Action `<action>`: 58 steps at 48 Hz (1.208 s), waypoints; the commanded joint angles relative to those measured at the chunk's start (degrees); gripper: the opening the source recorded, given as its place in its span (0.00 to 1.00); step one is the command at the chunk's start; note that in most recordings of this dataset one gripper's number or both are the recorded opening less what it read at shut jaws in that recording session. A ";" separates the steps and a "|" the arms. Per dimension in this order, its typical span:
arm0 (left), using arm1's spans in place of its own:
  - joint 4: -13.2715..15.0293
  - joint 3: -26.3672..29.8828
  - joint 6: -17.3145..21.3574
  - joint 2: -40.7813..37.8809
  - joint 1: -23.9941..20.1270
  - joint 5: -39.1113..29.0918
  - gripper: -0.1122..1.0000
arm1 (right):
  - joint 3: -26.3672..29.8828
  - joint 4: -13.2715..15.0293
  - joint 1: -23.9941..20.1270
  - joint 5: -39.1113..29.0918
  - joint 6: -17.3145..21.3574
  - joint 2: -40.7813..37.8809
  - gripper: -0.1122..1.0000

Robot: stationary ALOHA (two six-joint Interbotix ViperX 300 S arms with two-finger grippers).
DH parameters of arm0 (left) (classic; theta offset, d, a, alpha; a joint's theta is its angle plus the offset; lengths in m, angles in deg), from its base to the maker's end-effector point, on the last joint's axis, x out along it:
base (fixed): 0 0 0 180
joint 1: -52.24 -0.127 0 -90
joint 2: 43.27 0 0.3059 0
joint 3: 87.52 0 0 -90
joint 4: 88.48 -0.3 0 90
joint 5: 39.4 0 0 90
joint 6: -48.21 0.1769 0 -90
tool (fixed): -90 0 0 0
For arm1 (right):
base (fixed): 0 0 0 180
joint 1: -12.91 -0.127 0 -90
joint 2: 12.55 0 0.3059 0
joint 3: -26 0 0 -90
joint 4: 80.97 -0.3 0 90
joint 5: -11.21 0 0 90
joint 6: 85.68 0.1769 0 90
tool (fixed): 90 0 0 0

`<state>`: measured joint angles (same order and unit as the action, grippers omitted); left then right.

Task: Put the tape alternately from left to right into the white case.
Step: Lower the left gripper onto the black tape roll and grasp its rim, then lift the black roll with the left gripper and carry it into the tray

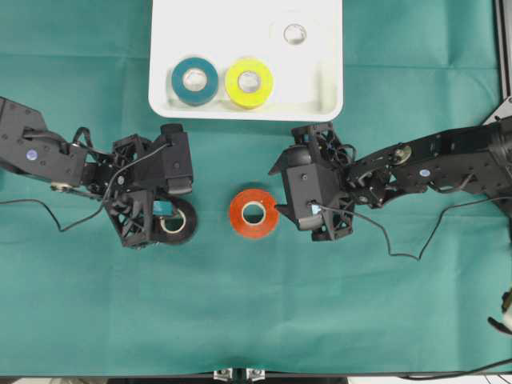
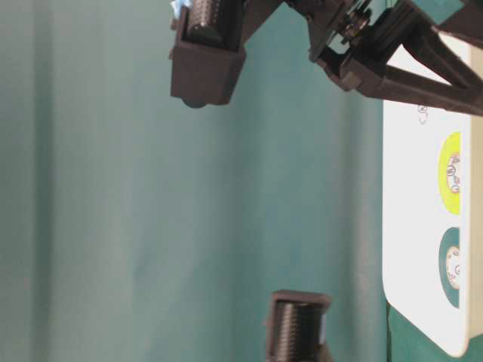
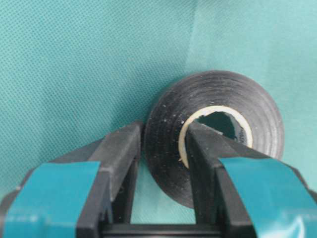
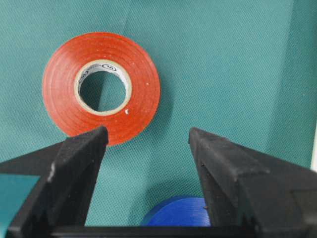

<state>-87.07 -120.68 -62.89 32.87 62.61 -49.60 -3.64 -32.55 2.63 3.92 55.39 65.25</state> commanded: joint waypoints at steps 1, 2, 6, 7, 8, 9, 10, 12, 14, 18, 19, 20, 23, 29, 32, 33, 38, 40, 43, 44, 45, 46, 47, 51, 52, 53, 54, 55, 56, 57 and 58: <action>0.09 1.32 -0.09 3.69 0.70 -1.67 0.07 | 0.53 0.00 -0.09 0.35 0.09 0.88 0.76; 0.09 1.41 -0.09 4.13 0.79 -2.20 0.07 | 0.53 0.00 -0.09 0.35 0.09 0.97 0.76; 0.09 1.67 -0.18 5.80 1.23 -3.87 0.07 | 0.53 0.00 -0.09 0.35 0.09 0.88 0.76; 0.09 1.85 -0.18 6.06 1.41 -4.04 0.07 | 0.53 0.00 -0.09 0.35 0.09 0.88 0.76; 0.09 2.02 -0.18 6.42 1.58 -4.31 0.07 | 0.62 0.00 -0.09 0.35 0.09 0.88 0.76; 0.09 2.29 -0.18 6.68 1.76 -4.48 0.07 | 0.53 0.00 -0.09 0.35 0.09 0.88 0.76; 0.18 2.46 -0.09 6.86 1.85 -4.48 0.07 | 0.62 0.00 -0.09 0.35 0.09 0.88 0.76; 0.09 2.72 0.00 7.29 2.11 -4.66 0.07 | 0.62 0.00 -0.09 0.35 0.09 0.88 0.76; 0.09 2.90 0.09 7.47 2.20 -4.66 0.07 | 0.62 0.00 -0.09 0.35 0.09 0.88 0.76; 0.00 2.90 0.26 7.56 1.85 -4.66 0.07 | 0.62 -0.09 -0.09 0.44 0.09 0.97 0.76; 0.00 2.90 0.26 7.56 1.76 -4.66 0.07 | 0.62 0.00 -0.18 0.44 0.09 0.88 0.76; 0.00 2.90 0.26 7.56 1.58 -4.75 0.07 | 0.62 0.00 -0.09 0.35 0.09 0.88 0.76; -0.09 2.90 0.35 7.56 0.88 -4.66 0.07 | 0.70 0.00 -0.09 0.35 0.09 0.88 0.76; -0.18 2.90 0.62 7.56 -1.49 -4.48 0.07 | 0.70 -0.09 -0.09 0.44 0.00 0.88 0.76; -0.18 2.90 0.62 7.65 -3.34 -4.48 0.07 | 0.70 0.00 -0.09 0.44 0.00 0.97 0.76; -0.18 2.90 0.70 7.73 -3.87 -4.48 0.07 | 0.70 0.00 -0.09 0.44 0.00 0.97 0.76; -0.26 2.90 1.85 8.35 -6.94 -4.48 0.07 | 0.70 0.00 -0.09 0.35 0.00 0.88 0.76; -0.26 2.81 2.81 8.61 -8.44 -4.48 0.07 | 0.70 0.00 -0.09 0.35 0.00 0.97 0.76; -0.26 2.72 4.57 8.79 -10.72 -4.39 0.07 | 0.70 0.00 -0.09 0.35 0.00 0.88 0.76; -0.26 2.72 5.10 8.79 -11.51 -4.31 0.07 | 0.70 0.00 -0.09 0.35 0.00 0.88 0.76; -0.26 2.81 5.71 8.79 -12.22 -4.13 0.07 | 0.70 0.00 -0.09 0.44 0.00 0.88 0.76; -0.26 2.81 6.33 8.79 -13.10 -3.96 0.07 | 0.70 0.00 -0.09 0.35 0.00 0.97 0.76; -0.26 2.72 6.86 8.79 -13.80 -3.69 0.07 | 0.70 0.00 -0.09 0.35 0.00 0.88 0.76; -0.26 2.72 9.23 8.70 -17.05 -1.93 0.07 | 0.70 0.00 -0.09 0.35 0.00 0.97 0.76; -0.26 2.81 9.49 8.70 -17.75 -1.58 0.07 | 0.70 0.00 -0.09 0.44 0.00 0.97 0.76; -0.26 2.90 9.84 8.70 -18.46 -1.23 0.07 | 0.70 0.00 -0.09 0.35 0.00 0.88 0.76; -0.26 2.90 10.11 8.70 -19.25 -0.88 0.07 | 0.70 0.00 -0.09 0.35 0.09 0.97 0.76; -0.26 2.99 10.28 8.70 -19.86 -0.62 0.07 | 0.70 0.00 -0.09 0.44 0.09 0.88 0.76; -0.26 2.99 10.55 8.70 -20.57 -0.44 0.07 | 0.70 0.00 -0.09 0.35 0.00 0.97 0.76; -0.26 2.99 10.72 8.70 -21.18 -0.18 0.07 | 0.70 0.00 -0.09 0.44 0.00 0.97 0.76; -0.26 2.99 10.90 8.70 -21.88 -0.09 0.07 | 0.70 0.00 -0.09 0.35 0.00 0.88 0.76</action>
<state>-87.16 -118.92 -52.43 40.25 43.10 -51.00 -3.73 -32.55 2.72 4.00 55.39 65.25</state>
